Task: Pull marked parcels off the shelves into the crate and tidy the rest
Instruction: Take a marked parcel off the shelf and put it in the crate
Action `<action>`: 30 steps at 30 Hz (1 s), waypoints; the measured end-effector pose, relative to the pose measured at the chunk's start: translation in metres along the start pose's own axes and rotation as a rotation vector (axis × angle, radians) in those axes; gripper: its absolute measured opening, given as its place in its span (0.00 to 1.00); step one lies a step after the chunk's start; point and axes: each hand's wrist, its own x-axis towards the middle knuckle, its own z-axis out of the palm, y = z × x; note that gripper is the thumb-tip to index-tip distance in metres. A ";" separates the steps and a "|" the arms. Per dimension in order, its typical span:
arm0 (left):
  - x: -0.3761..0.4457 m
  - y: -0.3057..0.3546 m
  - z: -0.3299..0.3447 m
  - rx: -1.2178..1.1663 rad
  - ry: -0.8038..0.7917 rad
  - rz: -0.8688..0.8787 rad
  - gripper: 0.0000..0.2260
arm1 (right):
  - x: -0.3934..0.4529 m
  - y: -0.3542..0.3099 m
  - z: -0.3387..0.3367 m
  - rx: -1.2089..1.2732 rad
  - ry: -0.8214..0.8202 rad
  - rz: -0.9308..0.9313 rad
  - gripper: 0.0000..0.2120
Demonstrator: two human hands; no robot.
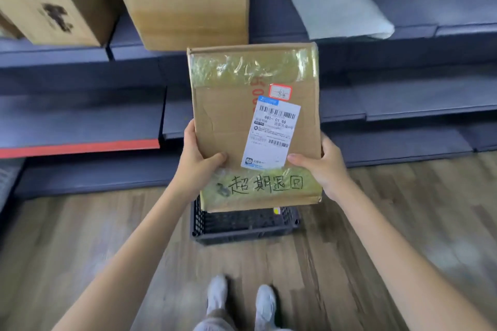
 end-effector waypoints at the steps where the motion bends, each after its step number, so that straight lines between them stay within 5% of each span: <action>1: -0.001 -0.012 -0.004 0.009 0.017 -0.024 0.33 | 0.002 0.011 0.007 -0.008 -0.008 0.033 0.27; 9: 0.006 -0.089 -0.046 0.105 0.005 -0.255 0.38 | 0.015 0.079 0.067 0.013 -0.003 0.268 0.24; 17: 0.046 -0.171 -0.056 0.305 -0.001 -0.308 0.40 | 0.058 0.155 0.106 0.021 0.039 0.390 0.22; 30: 0.108 -0.399 -0.031 0.244 0.042 -0.501 0.39 | 0.147 0.353 0.138 0.057 0.019 0.473 0.25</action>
